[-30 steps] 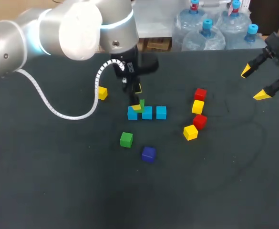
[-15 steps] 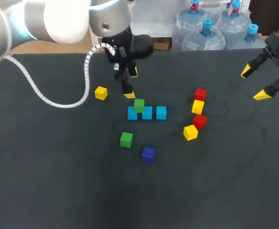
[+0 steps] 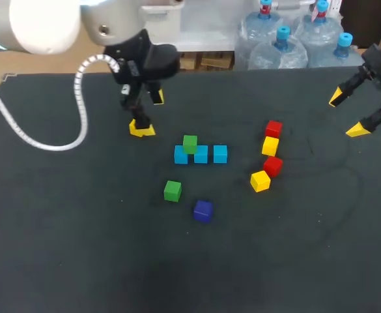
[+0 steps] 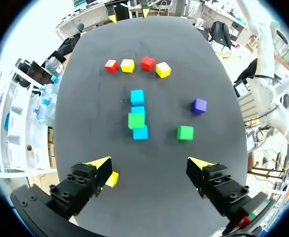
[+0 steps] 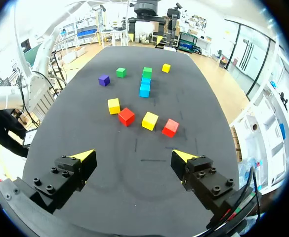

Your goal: Place the blue cubes, place green cubes on the blue cubes, place the yellow cubes on the green cubes, then place the red cubes on the yellow cubes, and place purple cube on the red cubes.

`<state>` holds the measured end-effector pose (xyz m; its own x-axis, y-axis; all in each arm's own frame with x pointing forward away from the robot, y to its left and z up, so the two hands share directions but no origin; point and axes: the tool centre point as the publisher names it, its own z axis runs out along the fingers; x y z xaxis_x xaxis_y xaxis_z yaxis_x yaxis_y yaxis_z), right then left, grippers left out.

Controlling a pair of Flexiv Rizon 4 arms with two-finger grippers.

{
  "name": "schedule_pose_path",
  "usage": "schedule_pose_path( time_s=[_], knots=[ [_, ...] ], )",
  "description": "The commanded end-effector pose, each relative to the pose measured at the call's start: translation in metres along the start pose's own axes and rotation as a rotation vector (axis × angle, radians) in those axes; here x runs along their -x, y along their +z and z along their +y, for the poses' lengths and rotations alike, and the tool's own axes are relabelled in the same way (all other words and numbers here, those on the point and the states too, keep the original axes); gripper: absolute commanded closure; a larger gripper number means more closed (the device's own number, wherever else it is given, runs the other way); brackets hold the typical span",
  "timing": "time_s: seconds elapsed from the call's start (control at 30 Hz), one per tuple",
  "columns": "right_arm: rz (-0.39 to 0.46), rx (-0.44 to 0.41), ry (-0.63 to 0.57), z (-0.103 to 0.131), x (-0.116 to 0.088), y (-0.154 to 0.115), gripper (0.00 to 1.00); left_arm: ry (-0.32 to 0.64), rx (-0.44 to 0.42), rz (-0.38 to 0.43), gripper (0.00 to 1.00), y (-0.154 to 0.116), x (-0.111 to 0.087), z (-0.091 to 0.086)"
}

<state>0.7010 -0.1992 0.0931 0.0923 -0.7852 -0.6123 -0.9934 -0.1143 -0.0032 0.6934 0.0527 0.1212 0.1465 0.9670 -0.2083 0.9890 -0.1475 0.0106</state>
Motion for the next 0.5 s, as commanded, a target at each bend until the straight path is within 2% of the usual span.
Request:
schedule_pose_path(
  time_s=[0.03, 0.23, 0.5],
  knots=[
    [-0.001, 0.000, -0.001, 0.000, 0.000, 0.000, 0.00, 0.012, 0.040, -0.044, 0.00, -0.009, -0.028, -0.023],
    [-0.001, 0.000, -0.001, 0.000, 0.000, 0.000, 0.00, 0.015, 0.041, -0.053, 0.00, -0.014, -0.051, -0.040],
    [-0.001, 0.000, -0.001, 0.000, 0.000, 0.000, 0.00, 0.031, 0.028, -0.051, 0.00, -0.010, -0.062, -0.065]
  ],
)
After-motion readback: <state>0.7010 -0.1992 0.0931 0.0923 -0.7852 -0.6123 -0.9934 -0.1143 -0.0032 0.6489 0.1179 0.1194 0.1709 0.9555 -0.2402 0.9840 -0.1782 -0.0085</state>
